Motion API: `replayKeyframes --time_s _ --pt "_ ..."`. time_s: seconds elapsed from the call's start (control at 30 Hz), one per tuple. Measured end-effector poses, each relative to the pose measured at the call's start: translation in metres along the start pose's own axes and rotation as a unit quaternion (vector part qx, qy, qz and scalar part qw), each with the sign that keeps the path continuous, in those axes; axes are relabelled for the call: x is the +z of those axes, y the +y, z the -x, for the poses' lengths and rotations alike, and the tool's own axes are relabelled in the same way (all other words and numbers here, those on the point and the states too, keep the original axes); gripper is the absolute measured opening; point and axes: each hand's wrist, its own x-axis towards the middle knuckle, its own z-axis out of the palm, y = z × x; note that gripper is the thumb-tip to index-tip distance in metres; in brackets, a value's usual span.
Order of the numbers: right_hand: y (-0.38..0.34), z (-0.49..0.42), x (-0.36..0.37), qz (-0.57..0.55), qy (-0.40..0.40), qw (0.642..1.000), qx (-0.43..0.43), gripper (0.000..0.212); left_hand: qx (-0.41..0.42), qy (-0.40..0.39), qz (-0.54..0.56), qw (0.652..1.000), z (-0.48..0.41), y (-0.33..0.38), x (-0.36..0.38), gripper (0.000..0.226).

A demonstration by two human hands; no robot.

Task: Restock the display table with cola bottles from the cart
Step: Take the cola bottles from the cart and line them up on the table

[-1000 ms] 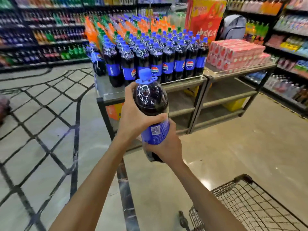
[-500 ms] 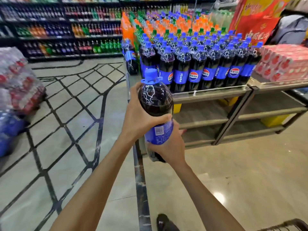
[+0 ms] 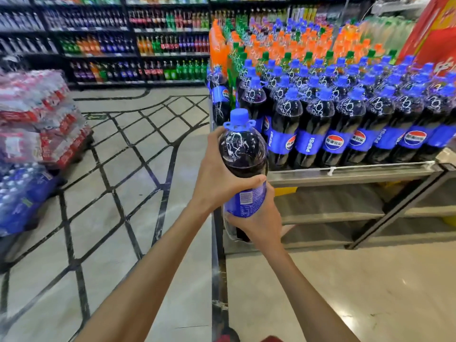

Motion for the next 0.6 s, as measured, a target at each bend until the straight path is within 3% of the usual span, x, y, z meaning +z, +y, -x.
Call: replayKeyframes --time_s 0.6 --pt "0.017 -0.176 0.066 -0.034 0.068 0.995 0.069 0.109 0.038 -0.082 0.01 0.996 -0.186 -0.093 0.026 0.107"
